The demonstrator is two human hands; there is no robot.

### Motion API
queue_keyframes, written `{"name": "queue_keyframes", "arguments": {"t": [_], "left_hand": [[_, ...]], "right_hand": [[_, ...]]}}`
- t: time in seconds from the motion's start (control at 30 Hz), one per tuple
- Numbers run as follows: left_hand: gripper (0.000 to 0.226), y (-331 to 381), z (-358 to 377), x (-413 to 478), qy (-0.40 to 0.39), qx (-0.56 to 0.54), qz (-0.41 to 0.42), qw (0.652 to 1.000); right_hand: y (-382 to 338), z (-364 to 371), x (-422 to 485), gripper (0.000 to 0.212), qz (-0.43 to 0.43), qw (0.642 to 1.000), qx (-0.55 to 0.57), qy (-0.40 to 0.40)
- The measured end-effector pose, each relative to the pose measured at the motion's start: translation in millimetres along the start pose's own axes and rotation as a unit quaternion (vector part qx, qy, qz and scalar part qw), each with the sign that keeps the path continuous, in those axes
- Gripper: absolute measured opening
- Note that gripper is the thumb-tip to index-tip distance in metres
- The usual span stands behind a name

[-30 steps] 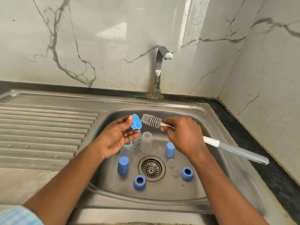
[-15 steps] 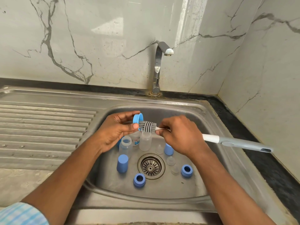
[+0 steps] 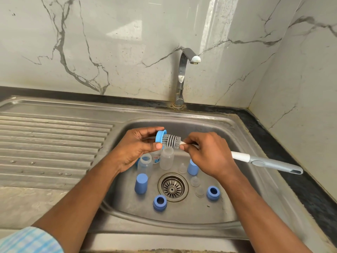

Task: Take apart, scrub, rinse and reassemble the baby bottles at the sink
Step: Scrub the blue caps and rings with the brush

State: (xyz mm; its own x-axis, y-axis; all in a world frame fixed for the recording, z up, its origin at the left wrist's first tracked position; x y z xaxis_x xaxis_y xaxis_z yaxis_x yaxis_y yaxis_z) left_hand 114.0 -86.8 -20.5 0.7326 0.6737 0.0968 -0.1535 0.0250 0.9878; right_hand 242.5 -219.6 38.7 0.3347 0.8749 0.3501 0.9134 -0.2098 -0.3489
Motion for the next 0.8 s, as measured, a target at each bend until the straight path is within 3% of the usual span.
{"name": "queue_keyframes", "arguments": {"t": [0.07, 0.17, 0.3, 0.47, 0.67, 0.8], "left_hand": [[0.054, -0.5, 3.9, 0.2, -0.004, -0.011, 0.000, 1.000], [0.055, 3.7, 1.2, 0.7, -0.005, -0.027, 0.007, 1.000], [0.053, 4.4, -0.4, -1.1, -0.010, -0.027, 0.001, 1.000], [0.053, -2.0, 6.8, 0.7, -0.017, -0.060, -0.014, 0.998], [0.053, 3.1, -4.5, 0.2, -0.015, -0.060, -0.010, 0.998], [0.054, 1.9, 5.8, -0.2, -0.036, -0.051, -0.014, 0.998]], "right_hand": [[4.7, -2.1, 1.2, 0.013, 0.021, 0.999, 0.005, 0.033], [7.2, 6.7, 1.9, 0.013, 0.050, 0.998, 0.028, 0.004], [-1.3, 4.4, -2.0, 0.014, 0.002, 0.999, 0.010, -0.032], [2.3, -7.6, -1.4, 0.013, 0.001, 0.998, 0.005, 0.057], [-1.8, 7.8, 0.4, 0.014, 0.005, 0.999, 0.006, -0.036], [2.6, -6.7, -2.7, 0.012, 0.009, 0.999, 0.038, 0.028]]}}
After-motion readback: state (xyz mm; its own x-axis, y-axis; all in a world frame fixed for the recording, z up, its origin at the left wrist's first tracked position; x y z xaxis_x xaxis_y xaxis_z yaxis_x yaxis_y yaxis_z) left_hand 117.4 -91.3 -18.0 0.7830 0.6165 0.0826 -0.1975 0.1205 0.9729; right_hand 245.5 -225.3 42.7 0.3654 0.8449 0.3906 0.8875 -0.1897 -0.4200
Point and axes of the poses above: each hand's wrist, its own x-axis towards the middle knuckle, its own z-axis out of the palm, y = z × x, the point moved 8 cm from there along x, towards the middle knuckle, and after that the axes turned 1 degree about z, right-handed, at the moved point
